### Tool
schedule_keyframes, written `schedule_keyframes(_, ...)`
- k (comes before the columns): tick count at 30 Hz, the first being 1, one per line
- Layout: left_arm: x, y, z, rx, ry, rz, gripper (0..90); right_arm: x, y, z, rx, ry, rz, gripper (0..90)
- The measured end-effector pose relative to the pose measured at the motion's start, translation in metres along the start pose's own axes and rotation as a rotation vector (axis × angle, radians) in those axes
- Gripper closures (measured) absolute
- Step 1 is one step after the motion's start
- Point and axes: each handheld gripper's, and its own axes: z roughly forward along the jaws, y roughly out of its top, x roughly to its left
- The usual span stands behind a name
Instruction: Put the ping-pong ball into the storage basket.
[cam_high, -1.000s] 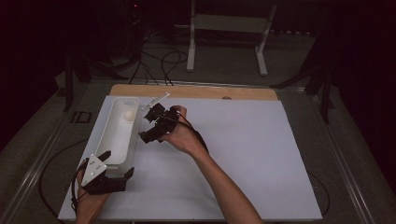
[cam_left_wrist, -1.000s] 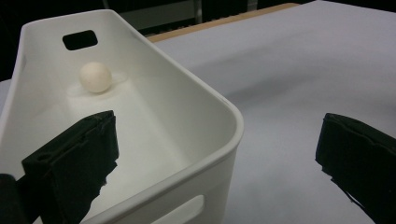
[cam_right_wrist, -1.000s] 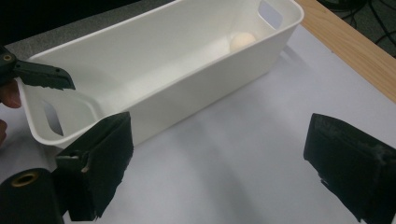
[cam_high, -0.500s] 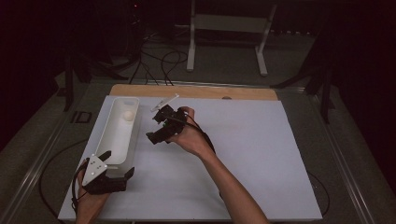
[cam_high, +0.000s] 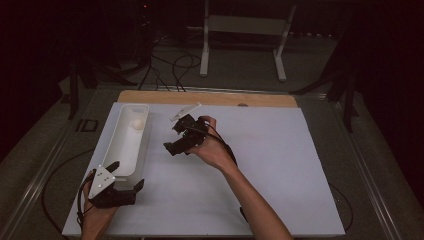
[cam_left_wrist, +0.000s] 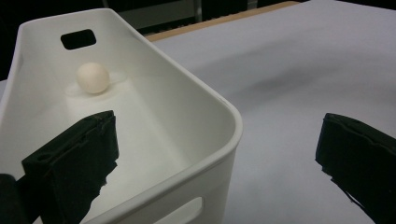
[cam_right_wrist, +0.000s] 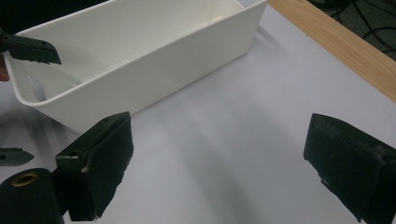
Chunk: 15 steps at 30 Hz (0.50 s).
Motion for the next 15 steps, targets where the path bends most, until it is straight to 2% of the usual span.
schedule_keyframes(15,0.000,0.000,0.000,0.001,-0.001,0.001,0.0,-0.010,-0.022,-0.016,-0.018,-0.009,0.015,7.8)
